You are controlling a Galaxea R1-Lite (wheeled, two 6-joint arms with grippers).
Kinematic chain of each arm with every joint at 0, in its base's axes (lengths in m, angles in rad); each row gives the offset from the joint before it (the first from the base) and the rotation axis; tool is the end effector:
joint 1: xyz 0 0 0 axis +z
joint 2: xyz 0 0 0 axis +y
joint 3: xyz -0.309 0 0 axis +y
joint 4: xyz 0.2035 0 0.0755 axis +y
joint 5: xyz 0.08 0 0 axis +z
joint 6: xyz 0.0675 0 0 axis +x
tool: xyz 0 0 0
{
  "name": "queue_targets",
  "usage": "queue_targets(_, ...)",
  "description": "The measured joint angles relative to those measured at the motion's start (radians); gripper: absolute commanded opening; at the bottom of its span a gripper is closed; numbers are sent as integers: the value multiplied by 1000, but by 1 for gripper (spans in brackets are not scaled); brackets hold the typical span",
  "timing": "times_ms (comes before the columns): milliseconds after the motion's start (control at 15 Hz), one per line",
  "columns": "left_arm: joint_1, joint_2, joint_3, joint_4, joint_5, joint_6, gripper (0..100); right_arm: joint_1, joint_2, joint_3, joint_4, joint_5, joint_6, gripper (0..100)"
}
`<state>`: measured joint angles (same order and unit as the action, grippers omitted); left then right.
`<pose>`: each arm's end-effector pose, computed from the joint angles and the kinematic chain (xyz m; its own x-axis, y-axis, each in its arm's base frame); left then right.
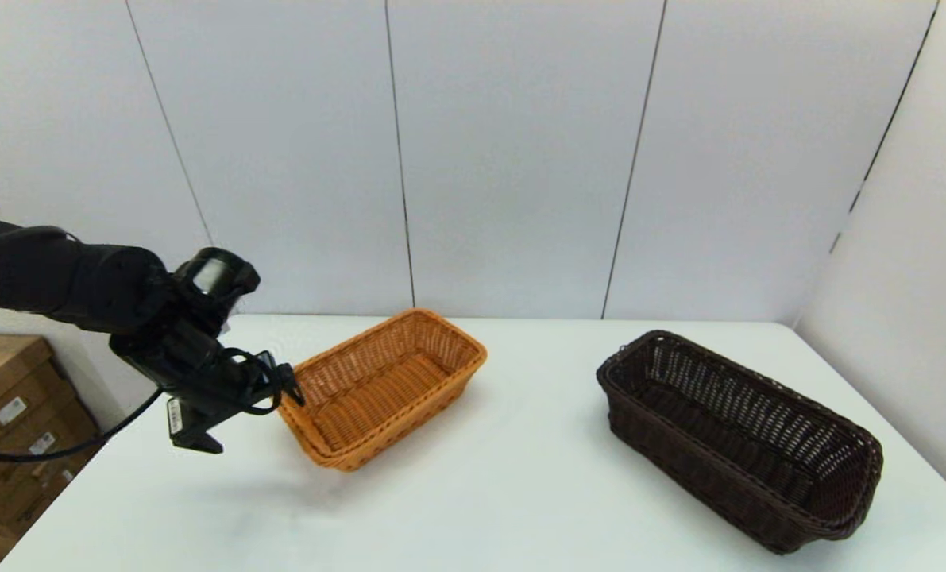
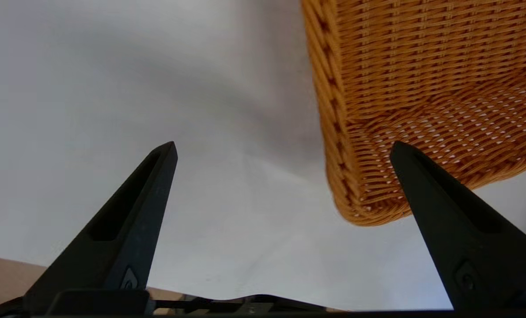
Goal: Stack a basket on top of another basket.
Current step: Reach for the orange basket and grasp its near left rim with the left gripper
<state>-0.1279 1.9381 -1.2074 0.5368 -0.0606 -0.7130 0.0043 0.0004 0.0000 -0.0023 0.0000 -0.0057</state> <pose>0.3535 -0.0496 0.0682 0.2880 -0.0981 -0.9526 -0.5093 0.8267 -0.2391 0.0420 0.0002 0.0758 1.0000 0.0043 0.0019 -0.0043 1.0000 -0.0057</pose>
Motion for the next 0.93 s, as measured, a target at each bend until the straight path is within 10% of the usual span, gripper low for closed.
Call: queue_targets(933, -36, 243, -101, -41, 12, -22, 100, 0, 0, 0, 0, 0, 0, 100)
